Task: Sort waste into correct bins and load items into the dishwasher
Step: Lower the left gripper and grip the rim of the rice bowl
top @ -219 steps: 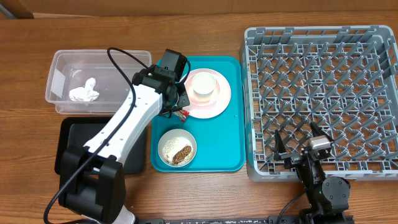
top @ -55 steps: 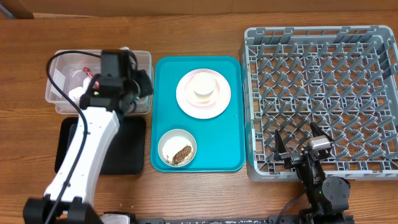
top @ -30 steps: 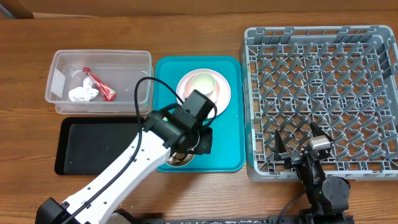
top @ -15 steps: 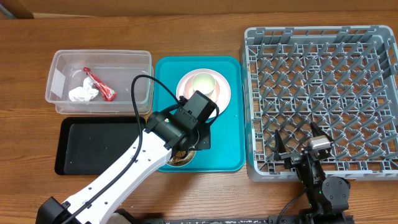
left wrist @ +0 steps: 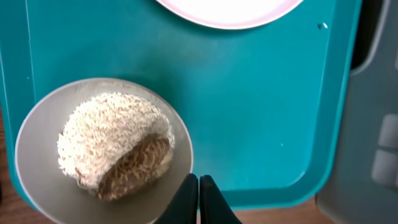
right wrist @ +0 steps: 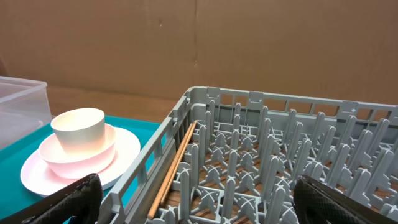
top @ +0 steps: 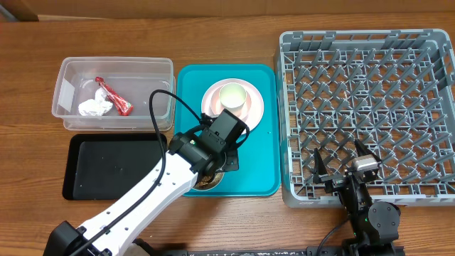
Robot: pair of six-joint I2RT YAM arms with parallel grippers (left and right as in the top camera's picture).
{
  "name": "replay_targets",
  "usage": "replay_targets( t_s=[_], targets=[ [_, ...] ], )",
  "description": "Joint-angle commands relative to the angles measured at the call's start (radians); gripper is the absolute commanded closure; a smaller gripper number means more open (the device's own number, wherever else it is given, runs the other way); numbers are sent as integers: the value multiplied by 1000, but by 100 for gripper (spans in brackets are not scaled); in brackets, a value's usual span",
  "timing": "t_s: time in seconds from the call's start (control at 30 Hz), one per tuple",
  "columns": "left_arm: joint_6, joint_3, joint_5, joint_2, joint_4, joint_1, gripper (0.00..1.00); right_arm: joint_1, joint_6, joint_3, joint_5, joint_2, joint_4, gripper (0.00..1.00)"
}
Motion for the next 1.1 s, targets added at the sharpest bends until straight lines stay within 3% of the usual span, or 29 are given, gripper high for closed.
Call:
replay_targets(
  t_s=[0.0, 0.33, 0.57, 0.83, 1.07],
  targets=[
    [-19, -47, -45, 5, 39, -3, 93, 5, 0, -11, 10, -12, 7, 0],
    [-14, -156, -44, 5, 146, -3, 83, 5, 0, -11, 10, -12, 7, 0],
    [27, -160, -37, 5, 146, -3, 69, 5, 0, -11, 10, -12, 7, 0],
    [145, -161, 16, 26, 175, -3, 67, 5, 0, -11, 10, -12, 7, 0],
    [158, -161, 35, 89, 185, -2, 68, 5, 0, -11, 10, -12, 7, 0]
  ],
)
